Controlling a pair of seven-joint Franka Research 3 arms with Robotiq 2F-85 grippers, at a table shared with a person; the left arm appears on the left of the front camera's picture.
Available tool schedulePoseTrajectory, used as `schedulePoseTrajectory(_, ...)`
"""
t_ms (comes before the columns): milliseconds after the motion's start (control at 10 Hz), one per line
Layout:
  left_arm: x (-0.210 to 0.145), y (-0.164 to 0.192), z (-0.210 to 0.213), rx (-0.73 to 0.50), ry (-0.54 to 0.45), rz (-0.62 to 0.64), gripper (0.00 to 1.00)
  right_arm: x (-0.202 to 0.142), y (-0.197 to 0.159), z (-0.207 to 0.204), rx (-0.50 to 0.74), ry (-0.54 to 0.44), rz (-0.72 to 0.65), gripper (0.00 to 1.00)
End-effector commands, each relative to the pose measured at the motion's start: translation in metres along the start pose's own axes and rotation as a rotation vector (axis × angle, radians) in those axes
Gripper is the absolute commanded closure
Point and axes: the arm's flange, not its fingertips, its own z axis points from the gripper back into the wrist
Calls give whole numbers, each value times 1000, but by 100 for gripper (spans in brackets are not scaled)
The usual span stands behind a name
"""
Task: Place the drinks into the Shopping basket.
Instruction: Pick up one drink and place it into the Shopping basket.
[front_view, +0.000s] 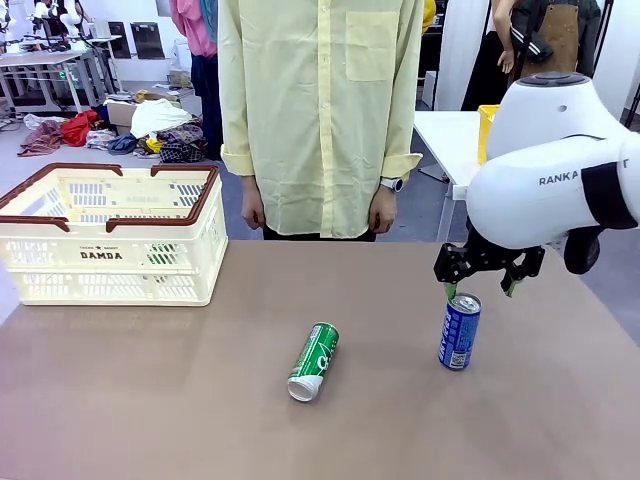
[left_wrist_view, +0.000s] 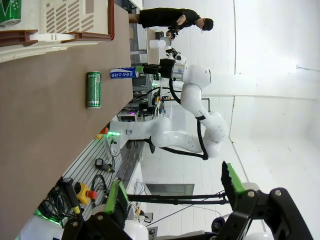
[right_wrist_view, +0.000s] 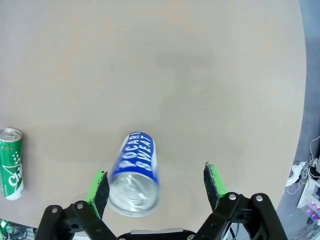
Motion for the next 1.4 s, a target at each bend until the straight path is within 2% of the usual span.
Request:
schedulePoseTrajectory(0,-2,-3,0,-14,0,-1,0,-8,7,9,8,-37,-8,0)
schedulePoseTrajectory(200,-2,-3,0,-14,0,-1,0,-9,15,13,26,-41,27,0)
schedulePoseTrajectory(400,-2,-3,0,-14,0,-1,0,-9,26,-2,31,10,50,0)
schedulePoseTrajectory(900,-2,-3,0,-14,0,-1,0,-7,23,-27,7,98,15,0)
schedulePoseTrajectory(1300,-2,-3,0,-14,0,-1,0,-6,16,-30,9,156,-7,0)
